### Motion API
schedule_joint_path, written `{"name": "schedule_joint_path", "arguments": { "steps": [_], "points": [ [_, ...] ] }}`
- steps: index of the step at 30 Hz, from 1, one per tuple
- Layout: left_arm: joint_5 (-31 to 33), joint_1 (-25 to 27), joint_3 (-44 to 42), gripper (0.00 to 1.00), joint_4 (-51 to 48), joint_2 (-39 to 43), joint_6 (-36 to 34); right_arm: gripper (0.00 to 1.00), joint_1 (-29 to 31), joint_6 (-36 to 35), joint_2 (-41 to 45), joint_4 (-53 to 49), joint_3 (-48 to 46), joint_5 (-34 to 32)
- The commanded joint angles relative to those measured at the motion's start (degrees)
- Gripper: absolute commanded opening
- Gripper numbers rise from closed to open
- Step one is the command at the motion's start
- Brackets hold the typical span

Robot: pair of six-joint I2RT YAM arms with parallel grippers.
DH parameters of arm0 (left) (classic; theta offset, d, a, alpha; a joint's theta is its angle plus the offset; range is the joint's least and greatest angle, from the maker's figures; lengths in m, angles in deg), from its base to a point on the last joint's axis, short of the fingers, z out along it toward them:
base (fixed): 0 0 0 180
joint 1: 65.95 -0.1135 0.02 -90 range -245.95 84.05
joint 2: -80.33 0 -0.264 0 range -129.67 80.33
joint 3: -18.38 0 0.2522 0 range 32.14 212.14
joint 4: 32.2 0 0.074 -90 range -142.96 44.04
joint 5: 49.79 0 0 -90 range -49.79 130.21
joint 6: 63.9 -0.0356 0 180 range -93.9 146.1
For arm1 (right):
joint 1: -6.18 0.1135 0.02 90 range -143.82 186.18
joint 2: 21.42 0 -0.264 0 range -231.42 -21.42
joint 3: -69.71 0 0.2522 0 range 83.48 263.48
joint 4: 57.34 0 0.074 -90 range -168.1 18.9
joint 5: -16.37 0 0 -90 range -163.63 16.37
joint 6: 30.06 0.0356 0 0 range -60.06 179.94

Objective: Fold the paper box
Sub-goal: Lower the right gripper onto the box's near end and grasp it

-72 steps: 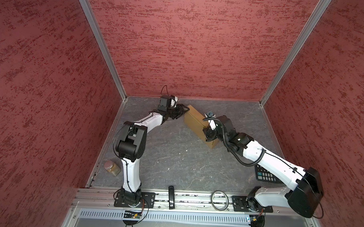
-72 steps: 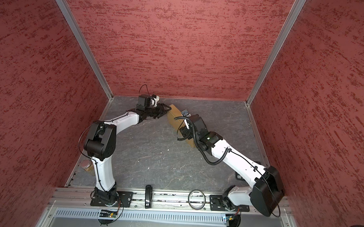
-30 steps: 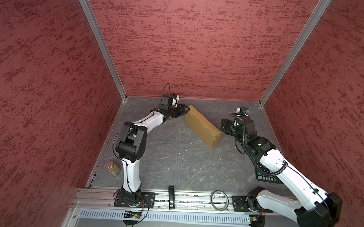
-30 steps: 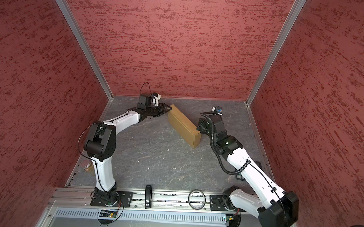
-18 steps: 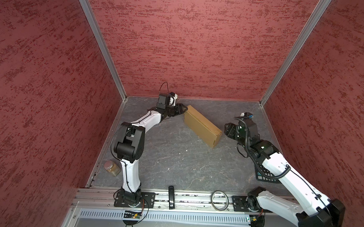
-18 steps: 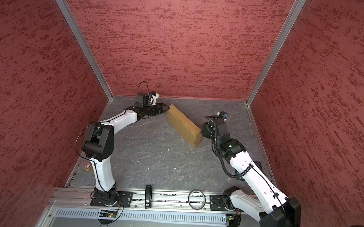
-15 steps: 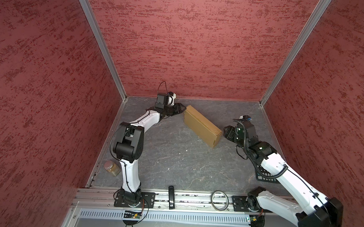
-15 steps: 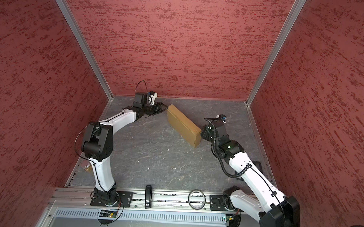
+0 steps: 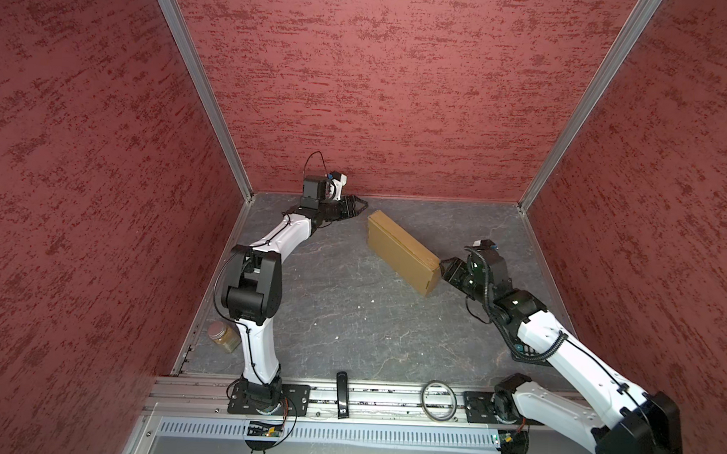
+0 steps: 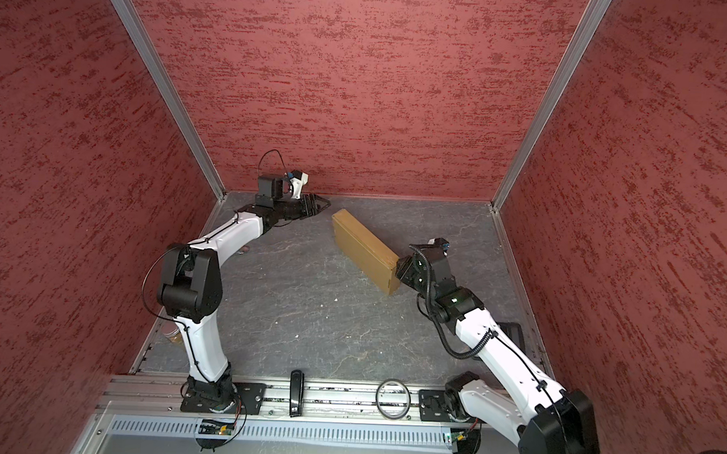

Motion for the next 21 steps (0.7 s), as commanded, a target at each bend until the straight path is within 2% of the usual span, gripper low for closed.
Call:
{"name": "schedule_joint_path", "arguments": {
  "steps": [1, 8, 14, 21],
  "points": [
    [-5.57, -0.46, 3.94, 0.62, 0.05, -3.10, -3.35, 0.62, -0.35, 4.75, 0.16, 5.50, -1.48, 2.64],
    [-8.80, 0.13, 7.12, 0.62, -1.96, -5.66, -8.83, 0.60, -0.39, 7.19, -0.17, 9.36, -3.52, 3.56],
    [-8.71, 1.66, 7.32, 0.62, -2.46, -6.26, -12.23, 0.58, -0.37, 7.72, -1.81, 10.65, -3.73, 4.00],
    [-8.15, 2.82, 6.45, 0.61, -2.57, -7.15, -12.94, 0.55, -0.34, 7.01, -3.43, 10.57, -3.66, 3.29]
  ]
}}
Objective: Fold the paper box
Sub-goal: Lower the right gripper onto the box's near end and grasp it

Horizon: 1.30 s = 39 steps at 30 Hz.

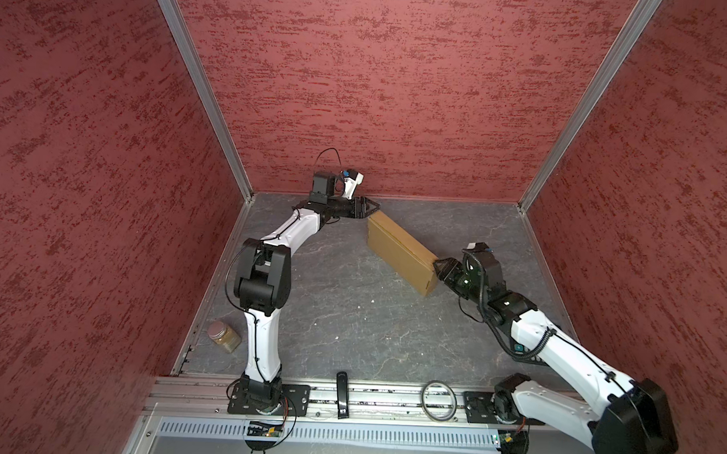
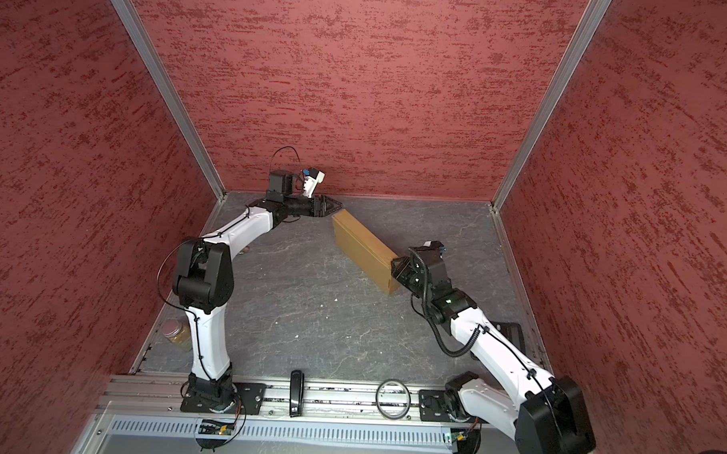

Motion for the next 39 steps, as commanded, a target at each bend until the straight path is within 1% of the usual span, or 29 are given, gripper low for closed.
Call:
{"name": "schedule_joint_path", "arguments": {
  "steps": [1, 10, 30, 39],
  "points": [
    [-0.41, 0.36, 0.22, 0.61, -0.03, -1.19, -1.86, 0.55, -0.34, 1.28, -0.68, 1.29, -0.33, -0.47],
    [0.03, 0.65, -1.06, 0.61, 0.48, -0.86, -1.61, 0.49, -0.43, 0.62, -2.31, 1.25, -1.20, -1.29],
    [0.22, 0.54, -2.77, 0.60, -1.46, -0.67, -3.51, 0.43, -1.21, 0.25, -2.41, 1.21, -4.39, -1.79],
    [2.02, 0.51, -8.90, 0.60, -0.54, 2.56, -3.89, 0.42, -2.26, -2.14, -3.45, 0.54, -3.32, -0.96]
  ]
}}
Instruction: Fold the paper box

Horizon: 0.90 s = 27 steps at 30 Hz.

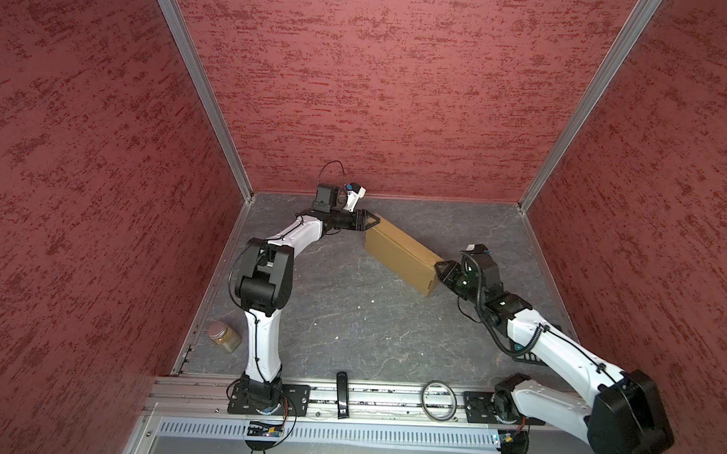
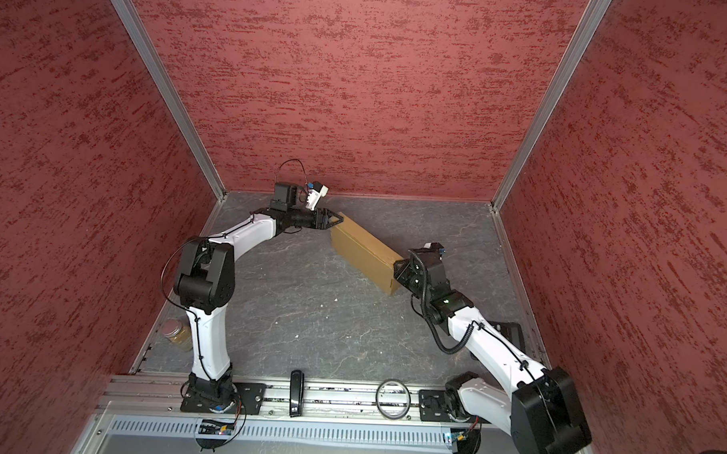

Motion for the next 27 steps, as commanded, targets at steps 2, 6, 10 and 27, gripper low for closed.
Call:
{"name": "schedule_joint_path", "arguments": {
  "steps": [2, 6, 10, 27],
  "points": [
    [1.60, -0.22, -2.92, 0.60, 0.26, 2.87, -1.26, 0.42, -0.86, -0.73, -1.90, -3.58, -0.66, -0.07],
    [1.76, -0.59, -4.15, 0.60, 0.47, 3.29, -0.67, 0.41, -0.96, -0.89, -2.44, -2.90, -1.00, 0.39],
    [2.19, -0.55, -5.57, 0.58, 0.84, 4.23, -0.39, 0.41, -1.34, -1.96, -2.53, -3.48, -0.70, 0.26],
    [5.76, -0.25, -17.95, 0.39, 5.00, 12.91, 5.35, 0.42, -6.28, -10.29, -5.30, -7.69, 4.42, 4.97]
  ]
}}
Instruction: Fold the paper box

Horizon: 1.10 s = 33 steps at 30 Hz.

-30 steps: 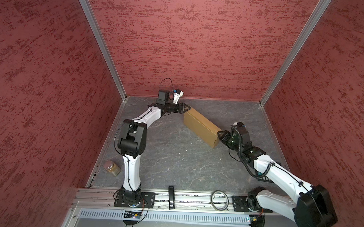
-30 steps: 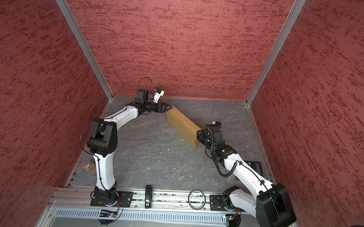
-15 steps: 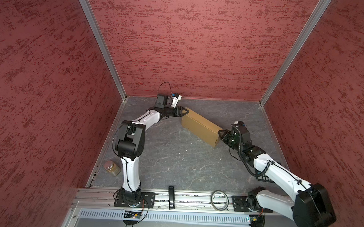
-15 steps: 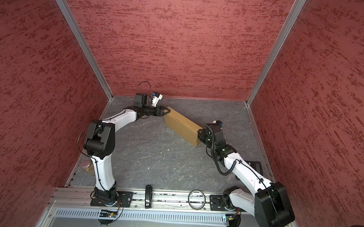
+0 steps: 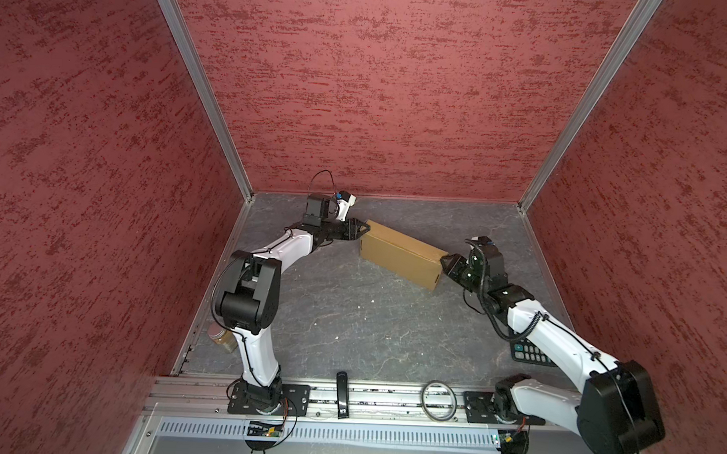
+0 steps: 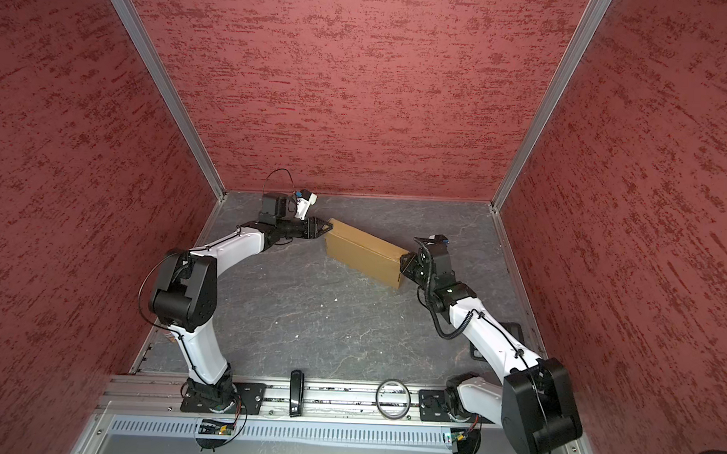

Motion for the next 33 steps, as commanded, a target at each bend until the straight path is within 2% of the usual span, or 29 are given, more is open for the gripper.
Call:
{"name": "schedule_joint_path", "arguments": {
  "steps": [1, 10, 17, 21, 28, 31, 33],
  "points": [
    [1.13, 0.56, -2.44, 0.39, -1.71, 1.37, 1.59, 0.41, -0.84, -2.46, -1.60, -6.73, 1.00, 1.57],
    [3.41, 4.00, -6.20, 0.39, -2.03, 5.26, 5.39, 0.49, -3.19, -7.86, -2.68, -10.80, 5.82, 2.90],
    [3.23, 3.80, -5.97, 0.42, -2.46, 6.68, 7.27, 0.60, -4.30, -11.74, -3.64, -13.18, 11.55, 2.80],
    [2.33, 2.44, -5.67, 0.48, -3.34, 7.75, 8.67, 0.61, -4.61, -12.15, -4.00, -13.41, 13.52, 3.23],
    [0.68, -2.20, -3.73, 0.48, -5.16, 9.63, 10.56, 0.62, -5.33, -11.99, -1.73, -15.59, 15.10, 1.90],
    [0.97, -3.92, -1.74, 0.44, -8.17, 9.40, 10.59, 0.61, -6.22, -11.66, 0.23, -17.22, 15.31, 0.44],
    [1.18, -4.33, 0.61, 0.37, -11.26, 8.35, 9.87, 0.58, -7.15, -11.63, 0.83, -18.80, 15.62, 0.10]
  ]
}}
